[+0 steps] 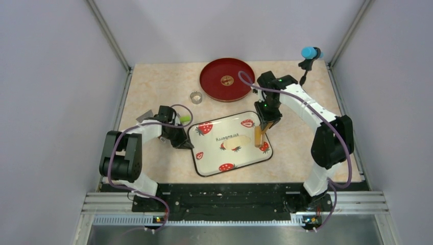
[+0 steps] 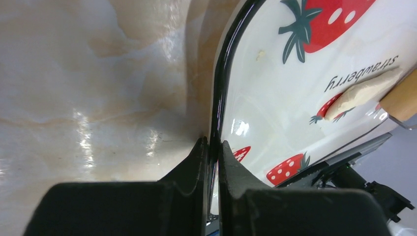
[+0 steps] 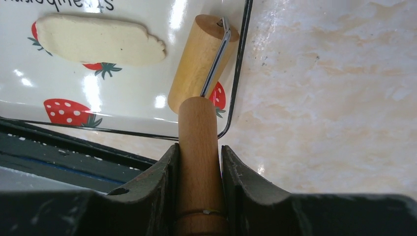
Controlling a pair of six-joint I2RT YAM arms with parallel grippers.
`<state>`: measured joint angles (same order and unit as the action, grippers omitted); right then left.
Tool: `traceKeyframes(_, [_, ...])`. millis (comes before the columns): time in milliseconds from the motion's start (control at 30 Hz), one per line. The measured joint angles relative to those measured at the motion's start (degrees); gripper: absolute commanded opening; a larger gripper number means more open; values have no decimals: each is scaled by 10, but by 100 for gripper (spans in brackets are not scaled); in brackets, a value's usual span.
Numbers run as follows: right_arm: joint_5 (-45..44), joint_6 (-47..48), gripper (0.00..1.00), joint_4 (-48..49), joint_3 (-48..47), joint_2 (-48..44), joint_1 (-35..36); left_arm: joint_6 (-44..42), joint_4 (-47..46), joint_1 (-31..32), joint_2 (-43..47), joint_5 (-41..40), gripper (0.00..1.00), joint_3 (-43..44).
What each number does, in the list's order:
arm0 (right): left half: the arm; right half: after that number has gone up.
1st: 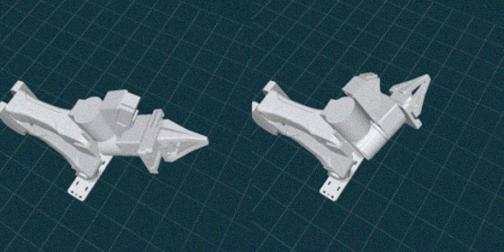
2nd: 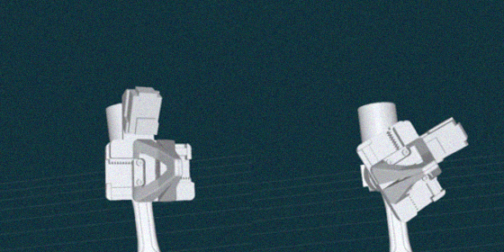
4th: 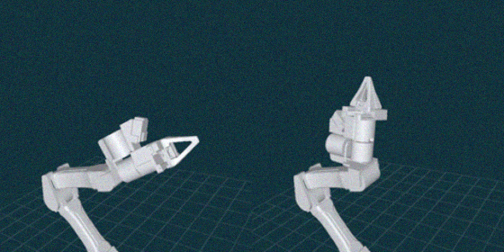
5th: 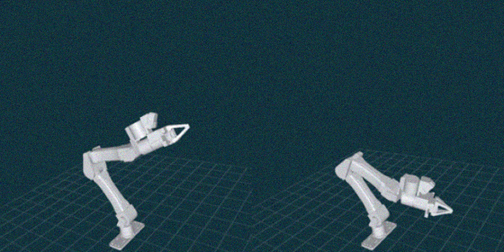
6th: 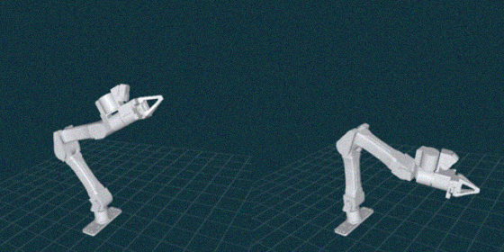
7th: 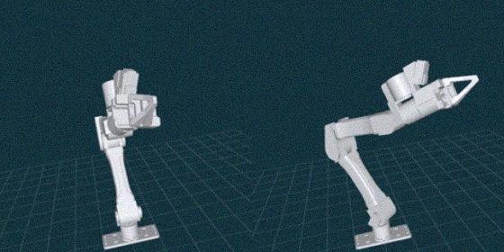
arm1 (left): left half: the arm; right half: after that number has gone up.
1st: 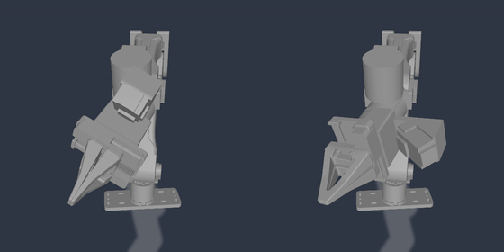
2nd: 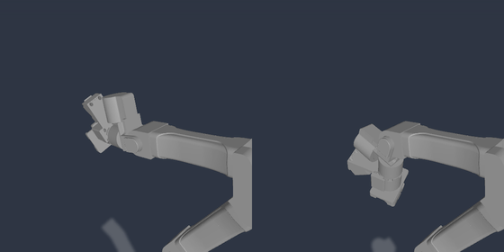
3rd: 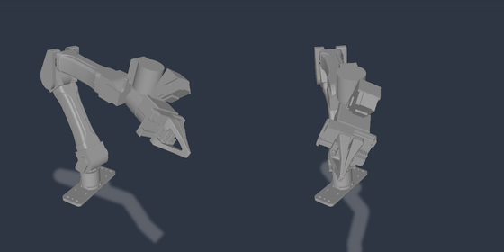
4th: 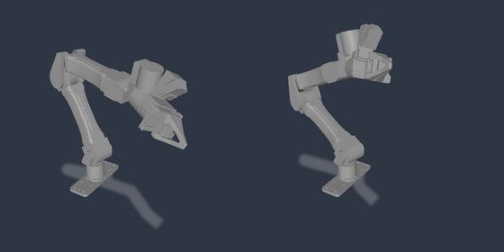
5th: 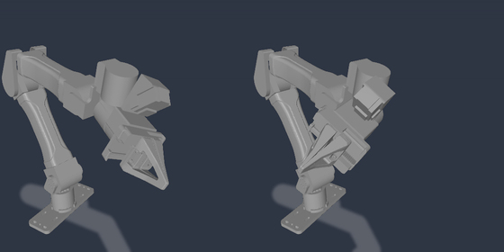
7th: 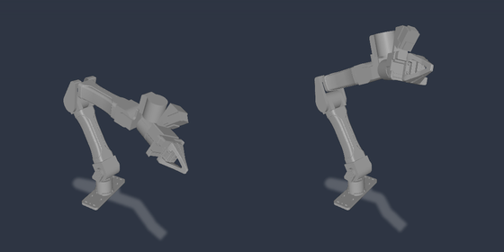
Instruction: Roll out the dumpling wrappers from the dough
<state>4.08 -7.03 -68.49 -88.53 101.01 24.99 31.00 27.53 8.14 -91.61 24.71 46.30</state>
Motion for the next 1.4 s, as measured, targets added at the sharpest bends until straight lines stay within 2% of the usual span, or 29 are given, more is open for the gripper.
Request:
traceKeyframes(67, [-7,10,0,-2,-5,0,0,11,-7,1,8,13,13,-14])
traceKeyframes(167, [-13,23,0,2,-13,0,0,16,-3,6,19,21,47,-24])
traceKeyframes(200, [-14,26,0,6,-16,0,0,12,8,8,25,19,55,-25])
traceKeyframes(267, [-12,33,0,17,-22,0,-1,-1,20,9,33,15,62,-24])
traceKeyframes(433, [23,39,0,43,-31,-12,-2,-61,79,8,40,-10,67,28])
traceKeyframes(600, [67,38,0,57,-46,-35,-2,-132,103,-9,-14,-14,67,126])
traceKeyframes(900, [109,35,0,63,-47,-60,-4,-242,143,-22,-188,28,65,279])
traceKeyframes(1133, [124,30,0,63,-47,-60,-8,-292,165,-21,-232,80,59,330])
traceKeyframes(1233, [128,29,0,63,-47,-60,-8,-302,167,-15,-233,83,47,330])
traceKeyframes(1400, [129,27,0,63,-47,-60,-8,-295,148,6,-226,79,15,298])
